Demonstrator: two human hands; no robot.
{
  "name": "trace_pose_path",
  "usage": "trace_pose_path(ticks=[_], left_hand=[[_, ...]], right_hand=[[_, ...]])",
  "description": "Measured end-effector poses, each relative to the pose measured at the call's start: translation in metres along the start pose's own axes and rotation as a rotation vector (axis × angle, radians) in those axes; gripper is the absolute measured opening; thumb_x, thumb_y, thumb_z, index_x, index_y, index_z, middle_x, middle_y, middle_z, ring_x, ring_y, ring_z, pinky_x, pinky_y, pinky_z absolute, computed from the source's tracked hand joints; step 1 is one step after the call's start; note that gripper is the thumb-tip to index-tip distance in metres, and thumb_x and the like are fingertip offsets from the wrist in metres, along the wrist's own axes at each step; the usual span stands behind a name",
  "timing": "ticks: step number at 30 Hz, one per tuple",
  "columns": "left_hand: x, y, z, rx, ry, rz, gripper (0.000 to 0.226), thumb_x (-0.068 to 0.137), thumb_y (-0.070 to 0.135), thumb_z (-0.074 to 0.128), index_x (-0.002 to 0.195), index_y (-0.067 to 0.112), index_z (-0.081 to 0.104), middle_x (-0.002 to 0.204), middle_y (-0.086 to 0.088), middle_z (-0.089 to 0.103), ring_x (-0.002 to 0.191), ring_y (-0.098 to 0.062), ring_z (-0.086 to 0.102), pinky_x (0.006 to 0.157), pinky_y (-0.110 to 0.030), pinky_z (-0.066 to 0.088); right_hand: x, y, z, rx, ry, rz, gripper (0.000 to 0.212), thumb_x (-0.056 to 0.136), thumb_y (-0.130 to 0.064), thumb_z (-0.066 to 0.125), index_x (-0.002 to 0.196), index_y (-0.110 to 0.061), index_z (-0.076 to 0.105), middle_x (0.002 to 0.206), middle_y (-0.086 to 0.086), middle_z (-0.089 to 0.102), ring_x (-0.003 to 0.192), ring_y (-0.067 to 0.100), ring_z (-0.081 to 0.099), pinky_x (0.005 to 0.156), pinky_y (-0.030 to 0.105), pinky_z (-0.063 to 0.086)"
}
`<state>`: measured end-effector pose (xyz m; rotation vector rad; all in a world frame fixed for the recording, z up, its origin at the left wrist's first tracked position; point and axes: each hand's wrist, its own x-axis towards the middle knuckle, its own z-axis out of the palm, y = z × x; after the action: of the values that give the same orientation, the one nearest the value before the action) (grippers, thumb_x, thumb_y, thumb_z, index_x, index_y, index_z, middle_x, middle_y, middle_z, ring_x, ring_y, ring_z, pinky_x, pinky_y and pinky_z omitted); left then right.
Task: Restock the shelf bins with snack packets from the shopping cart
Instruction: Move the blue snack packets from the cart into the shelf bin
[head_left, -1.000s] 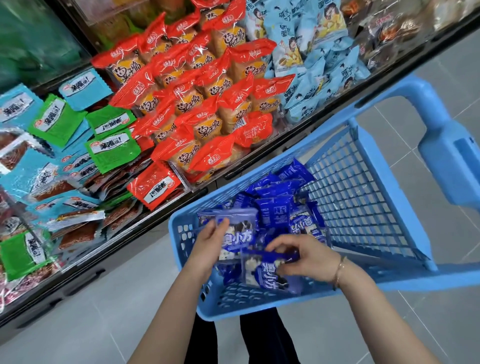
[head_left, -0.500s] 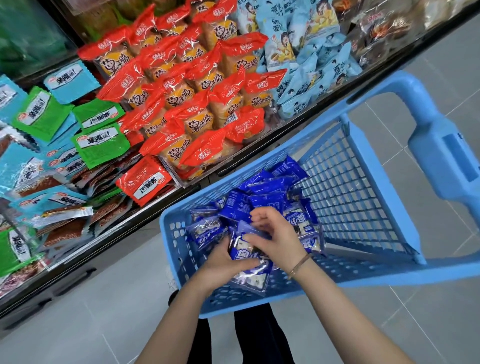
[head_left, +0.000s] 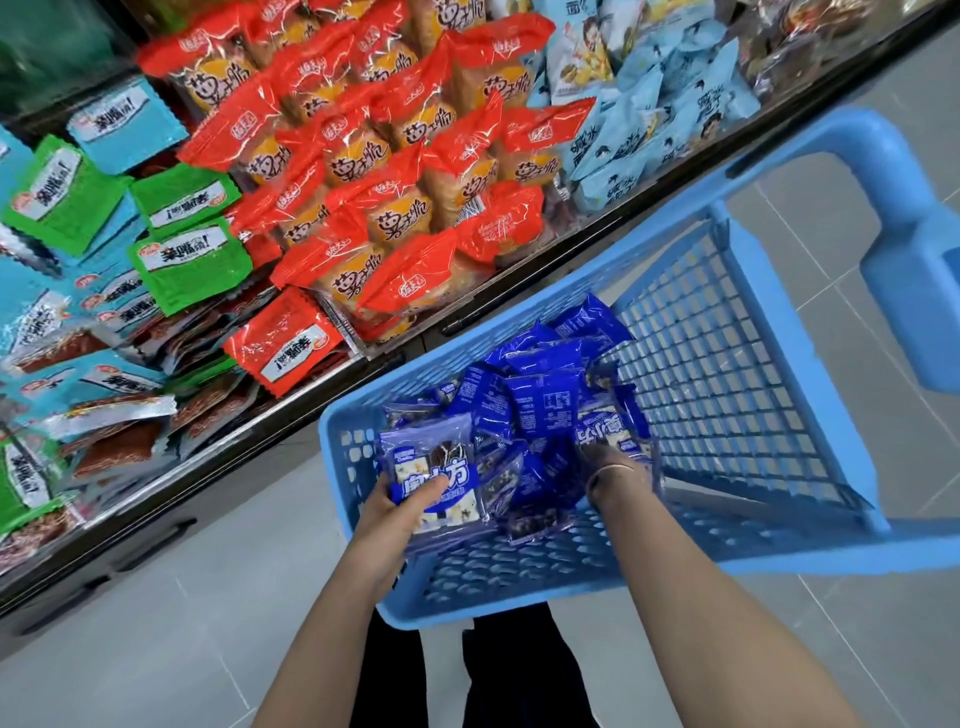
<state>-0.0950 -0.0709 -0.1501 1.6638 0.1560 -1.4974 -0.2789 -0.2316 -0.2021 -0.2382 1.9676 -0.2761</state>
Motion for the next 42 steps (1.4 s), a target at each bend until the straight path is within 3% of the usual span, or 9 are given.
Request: trace_pose_path(ticks=[4,6,8,14,19,27,31,35,42], left_hand=[[0.000,-0.006,-0.004,-0.060,0.008,-0.027,0.024,0.085,0.019,0.069,0.098,0.033,0.054,0.074,0.016,0.073,0.067,0.001,0.069,0.063,-0.021,0.052],[-0.002,-0.006,-0.005,-0.081,0.009,-0.049,0.027,0.085,0.017,0.069,0.109,0.025,0.058,0.086,0.004,0.076,0.079,-0.013,0.073,0.070,-0.031,0.056],[-0.008,-0.004,-0.007,-0.118,0.009,-0.050,0.024,0.086,0.016,0.068,0.105,0.026,0.058,0.078,0.005,0.076,0.070,-0.010,0.072,0.055,-0.025,0.056],[-0.054,0.014,-0.014,-0.162,0.032,-0.007,0.029,0.088,0.012,0.063,0.117,0.014,0.059,0.103,-0.016,0.073,0.089,-0.032,0.071,0.066,-0.036,0.059],[-0.118,0.019,-0.040,-0.287,0.131,0.055,0.013,0.090,0.011,0.060,0.100,0.019,0.062,0.082,-0.008,0.076,0.064,-0.021,0.072,0.046,-0.026,0.054],[-0.189,0.025,-0.082,-0.514,0.269,0.188,0.011,0.089,0.012,0.062,0.098,0.017,0.063,0.079,-0.007,0.075,0.061,-0.022,0.072,0.049,-0.029,0.056],[-0.214,0.026,-0.108,-0.587,0.278,0.227,0.012,0.088,0.014,0.063,0.100,0.013,0.061,0.076,-0.009,0.074,0.057,-0.022,0.070,0.046,-0.027,0.054],[-0.233,0.026,-0.158,-0.623,0.293,0.256,0.024,0.088,0.015,0.063,0.111,0.010,0.058,0.077,-0.007,0.074,0.058,-0.020,0.070,0.050,-0.026,0.055],[-0.268,0.033,-0.290,-0.602,0.324,0.350,0.015,0.091,0.008,0.059,0.102,0.018,0.061,0.074,-0.004,0.075,0.056,-0.018,0.070,0.048,-0.028,0.056]], right_hand=[[-0.001,0.001,0.005,0.208,-0.159,0.172,0.023,0.091,-0.013,0.052,0.069,-0.011,0.046,0.058,0.005,0.052,0.051,0.018,0.052,0.036,0.018,0.045],[-0.009,0.002,-0.002,0.149,-0.179,0.128,0.017,0.088,-0.011,0.052,0.072,-0.010,0.046,0.068,0.007,0.049,0.061,0.019,0.048,0.049,0.028,0.051],[-0.014,0.003,-0.015,0.247,-0.161,0.033,0.008,0.086,-0.004,0.054,0.082,-0.007,0.047,0.073,0.009,0.051,0.064,0.020,0.051,0.055,0.032,0.055],[-0.049,0.004,-0.057,0.286,-0.177,-0.225,0.020,0.082,0.009,0.055,0.078,-0.011,0.054,0.061,0.004,0.056,0.049,0.012,0.054,0.042,0.017,0.048],[-0.101,-0.027,-0.090,0.133,-0.308,-0.372,0.018,0.083,-0.004,0.064,0.071,-0.013,0.054,0.043,-0.006,0.054,0.039,0.008,0.050,0.042,0.019,0.044],[-0.193,-0.042,-0.079,0.214,-0.735,-0.270,0.033,0.093,-0.034,0.048,0.084,-0.018,0.075,0.087,0.005,0.074,0.085,0.027,0.068,0.071,0.040,0.059],[-0.235,-0.023,-0.062,0.176,-0.843,-0.140,0.041,0.093,-0.043,0.048,0.108,-0.011,0.066,0.093,0.017,0.073,0.082,0.031,0.071,0.061,0.038,0.058],[-0.278,0.011,-0.046,0.027,-0.918,-0.053,0.012,0.094,-0.026,0.049,0.095,-0.016,0.055,0.096,0.031,0.067,0.073,0.035,0.071,0.055,0.038,0.059],[-0.334,0.099,0.013,-0.173,-0.788,-0.425,0.023,0.089,0.010,0.041,0.088,-0.010,0.053,0.077,0.013,0.062,0.069,0.025,0.060,0.059,0.032,0.053]])
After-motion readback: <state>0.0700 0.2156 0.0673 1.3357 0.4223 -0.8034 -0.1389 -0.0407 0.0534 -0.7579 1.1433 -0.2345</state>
